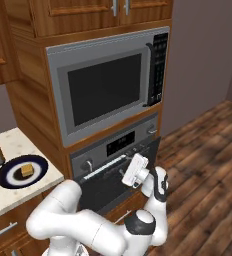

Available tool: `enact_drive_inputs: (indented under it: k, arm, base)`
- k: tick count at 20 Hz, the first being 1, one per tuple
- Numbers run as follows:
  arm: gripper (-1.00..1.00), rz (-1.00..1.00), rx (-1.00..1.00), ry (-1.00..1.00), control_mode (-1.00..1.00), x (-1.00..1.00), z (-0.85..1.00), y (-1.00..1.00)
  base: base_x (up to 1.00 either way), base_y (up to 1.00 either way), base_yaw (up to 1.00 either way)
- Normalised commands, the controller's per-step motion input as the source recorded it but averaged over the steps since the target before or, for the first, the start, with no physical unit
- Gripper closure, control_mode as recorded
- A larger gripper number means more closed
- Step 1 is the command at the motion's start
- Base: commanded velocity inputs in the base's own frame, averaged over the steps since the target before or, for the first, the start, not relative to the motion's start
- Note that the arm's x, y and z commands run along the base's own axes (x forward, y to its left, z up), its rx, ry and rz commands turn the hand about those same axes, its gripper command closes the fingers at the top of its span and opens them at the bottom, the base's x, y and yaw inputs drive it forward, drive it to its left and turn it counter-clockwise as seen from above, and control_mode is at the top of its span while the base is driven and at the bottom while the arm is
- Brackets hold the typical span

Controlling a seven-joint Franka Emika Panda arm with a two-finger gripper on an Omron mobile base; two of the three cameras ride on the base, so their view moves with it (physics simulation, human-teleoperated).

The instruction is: Take the baked cake out of the oven and place it on the plate for cooling. Then close the oven door.

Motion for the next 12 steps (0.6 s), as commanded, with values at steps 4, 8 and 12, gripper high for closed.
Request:
enact_drive_inputs:
  k: [4, 8, 12]
  arm:
    - [-1.00, 0.17, 0.06, -0.15, -1.00, 0.55, 0.00, 0.22]
    - [-1.00, 0.16, 0.06, -0.15, -1.00, 0.52, 0.00, 0.17]
    - [-1.00, 0.15, 0.06, -0.13, -1.00, 0.46, -0.01, 0.13]
  base:
    - [0.00, 0.00, 0.00]
    - [0.00, 0.00, 0.00]
    - [0.00, 0.00, 0.00]
